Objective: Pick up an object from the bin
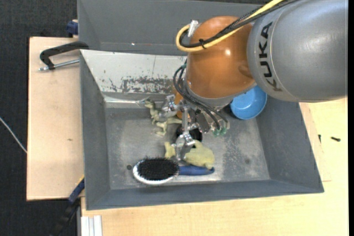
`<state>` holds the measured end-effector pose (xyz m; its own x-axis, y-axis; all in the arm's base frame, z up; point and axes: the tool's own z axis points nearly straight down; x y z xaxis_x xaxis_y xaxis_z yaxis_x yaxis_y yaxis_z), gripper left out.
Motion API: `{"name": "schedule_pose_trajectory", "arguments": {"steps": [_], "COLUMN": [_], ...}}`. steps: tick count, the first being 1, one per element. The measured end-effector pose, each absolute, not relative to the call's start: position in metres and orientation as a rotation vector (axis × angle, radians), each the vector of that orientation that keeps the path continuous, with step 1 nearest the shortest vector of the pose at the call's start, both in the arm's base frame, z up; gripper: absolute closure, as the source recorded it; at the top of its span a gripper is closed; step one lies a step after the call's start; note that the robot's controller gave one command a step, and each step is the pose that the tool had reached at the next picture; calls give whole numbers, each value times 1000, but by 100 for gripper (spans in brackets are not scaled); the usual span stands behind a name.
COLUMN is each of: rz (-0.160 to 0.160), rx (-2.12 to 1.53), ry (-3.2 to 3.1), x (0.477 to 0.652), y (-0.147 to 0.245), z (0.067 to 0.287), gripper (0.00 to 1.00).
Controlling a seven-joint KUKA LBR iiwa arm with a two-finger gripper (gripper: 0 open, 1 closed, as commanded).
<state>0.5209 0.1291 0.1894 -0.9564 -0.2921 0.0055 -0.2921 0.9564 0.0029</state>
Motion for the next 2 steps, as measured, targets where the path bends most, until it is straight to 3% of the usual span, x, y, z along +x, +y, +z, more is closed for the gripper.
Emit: {"name": "schedule_pose_trajectory", "arguments": {"steps": [1, 2], "rz": [-2, 0], "rx": [851, 845], "ry": [-3025, -3024], "x": [501, 500], "y": [133, 132], "z": [73, 74], "gripper": [0, 100]}}
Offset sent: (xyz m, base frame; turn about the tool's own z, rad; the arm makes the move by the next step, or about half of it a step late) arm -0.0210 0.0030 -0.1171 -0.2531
